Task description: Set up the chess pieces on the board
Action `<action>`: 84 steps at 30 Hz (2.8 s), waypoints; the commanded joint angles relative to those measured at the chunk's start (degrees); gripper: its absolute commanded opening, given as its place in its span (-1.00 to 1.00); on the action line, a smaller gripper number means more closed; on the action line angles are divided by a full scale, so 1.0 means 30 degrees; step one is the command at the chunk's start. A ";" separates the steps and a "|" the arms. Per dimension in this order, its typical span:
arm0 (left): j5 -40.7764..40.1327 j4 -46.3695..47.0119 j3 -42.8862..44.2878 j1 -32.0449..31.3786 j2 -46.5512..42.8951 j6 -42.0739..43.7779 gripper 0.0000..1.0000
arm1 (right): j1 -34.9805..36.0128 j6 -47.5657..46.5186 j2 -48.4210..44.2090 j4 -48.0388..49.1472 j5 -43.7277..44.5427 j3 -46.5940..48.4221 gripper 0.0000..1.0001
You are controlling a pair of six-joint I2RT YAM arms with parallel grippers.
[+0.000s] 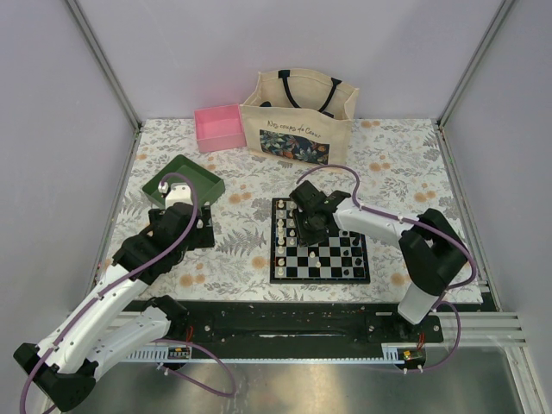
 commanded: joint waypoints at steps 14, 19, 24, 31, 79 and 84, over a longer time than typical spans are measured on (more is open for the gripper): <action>-0.0196 0.0503 0.0435 0.0082 -0.0117 -0.0125 0.98 | 0.0346 0.0080 0.0783 0.0595 -0.0083 0.1187 -0.33; -0.0225 0.0474 0.0434 0.0082 -0.0088 -0.0125 0.98 | 0.0375 0.0110 0.0813 0.0596 -0.0083 0.1246 -0.48; -0.0225 0.0503 0.0434 0.0111 -0.0146 -0.0125 0.98 | 0.0433 0.0051 0.0783 0.0566 -0.0083 0.1246 -0.57; -0.0225 0.0474 0.0434 0.0082 -0.0146 -0.0096 0.98 | 0.1077 0.0197 0.0666 0.0537 -0.0083 0.1187 -0.60; -0.0166 0.0474 0.0434 0.0111 -0.0117 -0.0096 0.98 | 0.2221 -0.0007 0.0990 -0.0429 0.0766 0.2183 -0.32; -0.0196 0.0474 0.0405 0.0082 -0.0176 -0.0125 0.98 | 0.2221 -0.0095 -0.0210 -0.0956 0.1876 0.1921 -0.27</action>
